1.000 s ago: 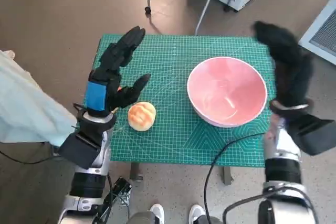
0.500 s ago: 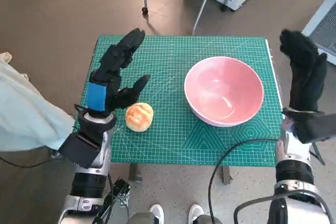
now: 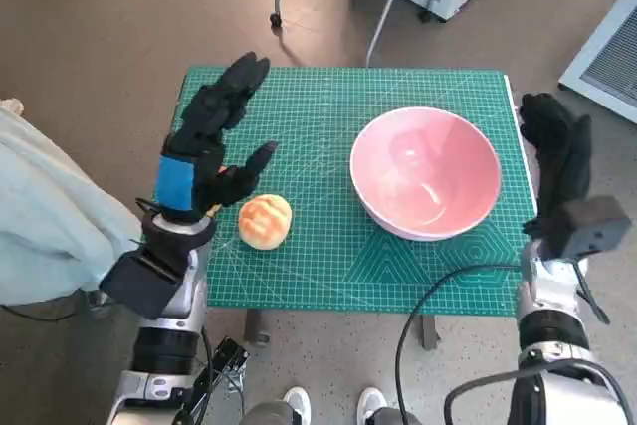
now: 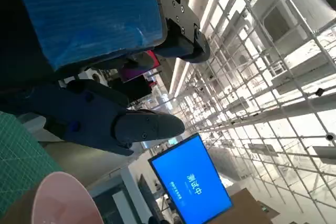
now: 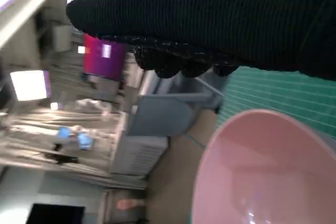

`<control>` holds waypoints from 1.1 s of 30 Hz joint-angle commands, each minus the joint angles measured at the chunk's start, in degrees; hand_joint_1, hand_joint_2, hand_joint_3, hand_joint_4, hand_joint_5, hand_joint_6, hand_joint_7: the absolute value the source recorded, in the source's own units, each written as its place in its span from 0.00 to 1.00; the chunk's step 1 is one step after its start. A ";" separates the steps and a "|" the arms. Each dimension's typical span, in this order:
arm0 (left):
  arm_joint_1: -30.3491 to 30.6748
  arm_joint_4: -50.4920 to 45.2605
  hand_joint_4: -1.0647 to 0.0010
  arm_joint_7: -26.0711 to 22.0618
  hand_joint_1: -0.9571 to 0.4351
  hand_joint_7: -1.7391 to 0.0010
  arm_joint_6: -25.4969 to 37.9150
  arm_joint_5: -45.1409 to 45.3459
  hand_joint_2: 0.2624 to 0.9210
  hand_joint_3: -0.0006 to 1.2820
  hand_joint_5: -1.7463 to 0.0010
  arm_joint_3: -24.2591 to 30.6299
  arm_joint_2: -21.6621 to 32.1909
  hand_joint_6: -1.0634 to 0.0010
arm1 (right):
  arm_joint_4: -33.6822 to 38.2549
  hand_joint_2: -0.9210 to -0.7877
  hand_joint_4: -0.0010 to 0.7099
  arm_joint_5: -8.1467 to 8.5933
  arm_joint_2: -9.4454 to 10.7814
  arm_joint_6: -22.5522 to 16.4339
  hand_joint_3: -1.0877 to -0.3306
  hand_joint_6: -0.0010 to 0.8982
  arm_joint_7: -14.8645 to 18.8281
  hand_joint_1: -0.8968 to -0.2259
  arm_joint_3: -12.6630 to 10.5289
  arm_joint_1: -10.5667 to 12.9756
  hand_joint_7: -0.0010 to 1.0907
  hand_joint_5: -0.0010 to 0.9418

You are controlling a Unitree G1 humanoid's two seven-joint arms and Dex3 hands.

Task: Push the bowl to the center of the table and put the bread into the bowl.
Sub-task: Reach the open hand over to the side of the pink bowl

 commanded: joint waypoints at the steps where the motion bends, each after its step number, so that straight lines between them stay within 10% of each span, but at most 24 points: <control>1: 0.84 -0.53 0.52 -0.70 0.43 0.92 -0.24 -0.92 1.00 0.22 1.00 0.58 0.53 0.54 | 2.44 0.00 0.34 0.15 1.84 4.16 0.19 0.03 0.21 0.58 -0.30 0.32 0.58 0.02; 9: 1.37 -0.90 0.52 -1.23 0.41 0.93 0.02 -1.29 1.00 0.22 1.00 1.10 1.03 0.53 | 3.54 0.00 0.39 -0.86 4.30 9.26 0.23 0.12 -0.95 0.54 0.32 -0.91 0.49 0.01; 22: 3.25 -3.20 0.52 -1.83 0.40 0.94 0.87 -2.12 1.00 0.21 1.00 2.00 2.07 0.52 | 3.81 0.00 0.29 5.04 11.12 15.66 0.25 0.10 4.51 0.54 -4.75 -5.27 0.44 0.00; 33: 6.93 -7.04 0.51 -1.85 0.42 0.95 2.35 -2.32 1.00 0.22 1.00 3.52 3.40 0.50 | 4.33 0.00 0.32 6.29 15.39 16.66 0.30 0.11 5.43 0.52 -6.91 -9.55 0.46 0.01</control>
